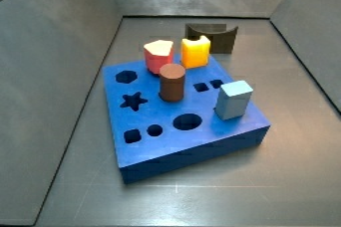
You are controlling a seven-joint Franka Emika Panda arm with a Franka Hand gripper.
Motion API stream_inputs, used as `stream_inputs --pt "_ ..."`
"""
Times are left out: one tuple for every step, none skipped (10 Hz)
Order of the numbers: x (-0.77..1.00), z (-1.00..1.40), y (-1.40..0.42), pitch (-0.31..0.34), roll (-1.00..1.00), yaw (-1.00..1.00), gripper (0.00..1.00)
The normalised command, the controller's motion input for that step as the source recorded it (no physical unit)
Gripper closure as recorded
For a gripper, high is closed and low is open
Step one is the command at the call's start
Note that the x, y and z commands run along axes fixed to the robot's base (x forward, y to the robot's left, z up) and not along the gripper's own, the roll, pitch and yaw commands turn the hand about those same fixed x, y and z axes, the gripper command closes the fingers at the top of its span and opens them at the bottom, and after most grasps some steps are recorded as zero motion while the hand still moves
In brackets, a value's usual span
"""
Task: Pick up the square-circle object. Move up. Move to above the board. Insert the square-circle object.
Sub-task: Move to above the board, then insert the square-circle object.
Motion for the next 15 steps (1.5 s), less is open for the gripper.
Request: stream_inputs --pt "0.31 0.29 -1.00 0.135 0.10 -1.00 1.00" --pt "0.31 0.28 -1.00 0.144 0.11 -1.00 1.00" --pt "0.32 0.29 -1.00 0.200 0.13 -1.00 1.00" --pt "0.33 0.29 -1.00 0.194 0.06 -0.79 1.00" --pt "0.34 0.29 -1.00 0.183 0.03 -0.52 1.00" --pt "0.35 0.29 -1.00 0.172 0.00 -0.26 1.00" --pt "0.37 0.29 -1.00 0.163 0.00 -0.13 1.00" --pt "0.38 0.29 -1.00 0.153 0.00 -0.06 1.00" --pt "0.40 0.29 -1.00 0.147 0.01 -0.03 1.00" --pt "0.43 0.29 -1.00 0.137 0.03 -0.01 1.00" --pt "0.38 0.24 -0.83 0.141 0.06 0.00 1.00" --pt "0.30 0.16 -0.54 0.143 0.08 0.01 1.00" --pt "0.22 0.09 -0.33 0.135 0.09 0.01 1.00" --pt "0.14 0.06 -0.18 0.114 0.09 0.01 1.00" --pt "0.00 -0.07 0.00 -0.029 -0.03 0.00 1.00"
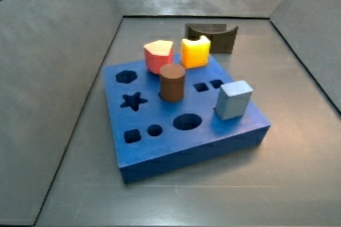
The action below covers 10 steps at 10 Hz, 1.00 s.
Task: Pick up the square-circle object. Move up. Move to above the board. Insert the square-circle object.
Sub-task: Insert the square-circle object.
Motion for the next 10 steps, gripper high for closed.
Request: stream_inputs --pt "-0.06 -0.19 0.00 -0.203 0.00 0.00 1.00" --pt "0.00 -0.01 0.04 0.000 0.00 0.00 1.00" --pt "0.00 -0.04 0.00 0.000 0.00 0.00 1.00" --pt "0.00 -0.17 -0.16 -0.040 -0.01 0.21 1.00" --pt "0.00 -0.26 -0.45 -0.109 0.01 0.25 1.00" --pt "0.00 -0.34 -0.63 -0.147 0.13 0.22 1.00" --pt "0.00 -0.35 -0.64 -0.140 0.15 0.21 1.00" --pt "0.00 -0.45 -0.59 -0.176 0.13 0.21 1.00" --pt "0.00 -0.53 -0.57 -0.237 0.15 0.23 1.00" --pt "-0.01 -0.57 -0.52 -0.283 0.16 0.25 1.00"
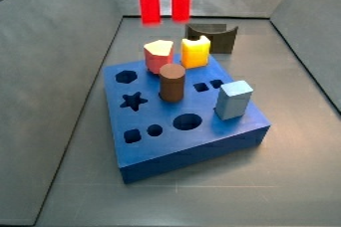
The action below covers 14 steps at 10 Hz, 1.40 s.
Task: Pick up the square-circle object. Move up. Move to above the board. Insert the square-circle object.
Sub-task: Insert the square-circle object.
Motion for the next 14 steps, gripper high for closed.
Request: stream_inputs --pt "0.00 -0.55 -0.50 -0.287 0.17 0.27 1.00" --pt "-0.01 -0.54 -0.48 -0.293 0.18 0.27 1.00" --pt "-0.02 -0.53 -0.45 -0.294 0.19 0.27 1.00" --pt "-0.04 -0.52 -0.41 -0.294 0.20 0.28 1.00" --pt "-0.07 -0.52 -0.32 -0.294 0.20 0.30 1.00" --pt "-0.09 -0.52 -0.19 -0.293 0.21 0.33 1.00" --pt "-0.12 -0.52 0.00 -0.291 0.19 0.38 1.00" --pt "-0.12 -0.52 0.00 -0.296 0.18 0.38 1.00" --pt "-0.03 -0.35 -0.03 -0.156 0.13 0.31 1.00" --pt "0.01 0.00 0.00 0.004 0.00 0.00 1.00" --pt "0.11 -0.14 0.00 0.007 0.00 0.00 1.00" --pt "0.00 -0.37 0.03 0.000 -0.04 -0.17 1.00" --pt "0.03 -0.51 0.03 0.019 0.00 -0.21 1.00" --pt "0.11 -0.58 0.00 0.033 0.00 -0.19 1.00"
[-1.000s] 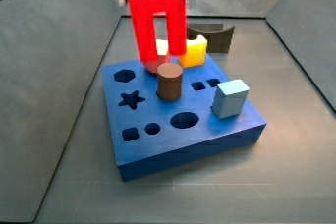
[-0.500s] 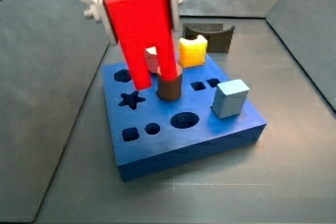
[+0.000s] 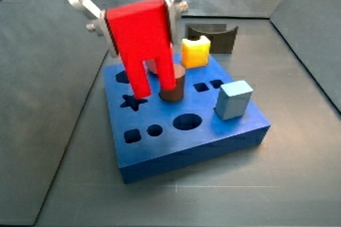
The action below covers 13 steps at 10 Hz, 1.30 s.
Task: Pick up the square-circle object. Move up. Move to above the board. Insert the square-circle object.
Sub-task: Insert the square-circle object.
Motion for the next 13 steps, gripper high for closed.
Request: stream_inputs --pt "0.20 -0.64 0.00 0.023 0.00 -0.13 1.00" --pt "0.24 -0.68 0.00 0.004 0.03 -0.07 1.00" --pt "0.21 -0.66 0.00 0.000 0.03 -0.02 1.00" --pt "0.17 -0.60 0.00 0.000 0.01 0.00 1.00" --pt "0.08 -0.57 0.00 -0.016 0.03 0.00 1.00" --pt "0.00 -0.55 -0.15 -0.064 0.11 0.02 1.00" --pt "0.00 -0.51 -0.21 -0.097 0.16 0.13 1.00" --pt "0.00 -0.44 -0.22 -0.106 0.17 0.15 1.00" --pt "0.00 -0.24 -0.20 -0.093 0.12 0.15 1.00" --pt "-0.02 -0.11 -0.12 -0.080 0.00 0.10 1.00" --pt "-0.03 -0.21 -0.07 -0.119 0.02 0.15 1.00" --pt "-0.08 -0.45 0.00 -0.177 0.12 0.20 1.00" --pt "-0.05 -0.44 0.00 -0.163 0.12 0.21 1.00"
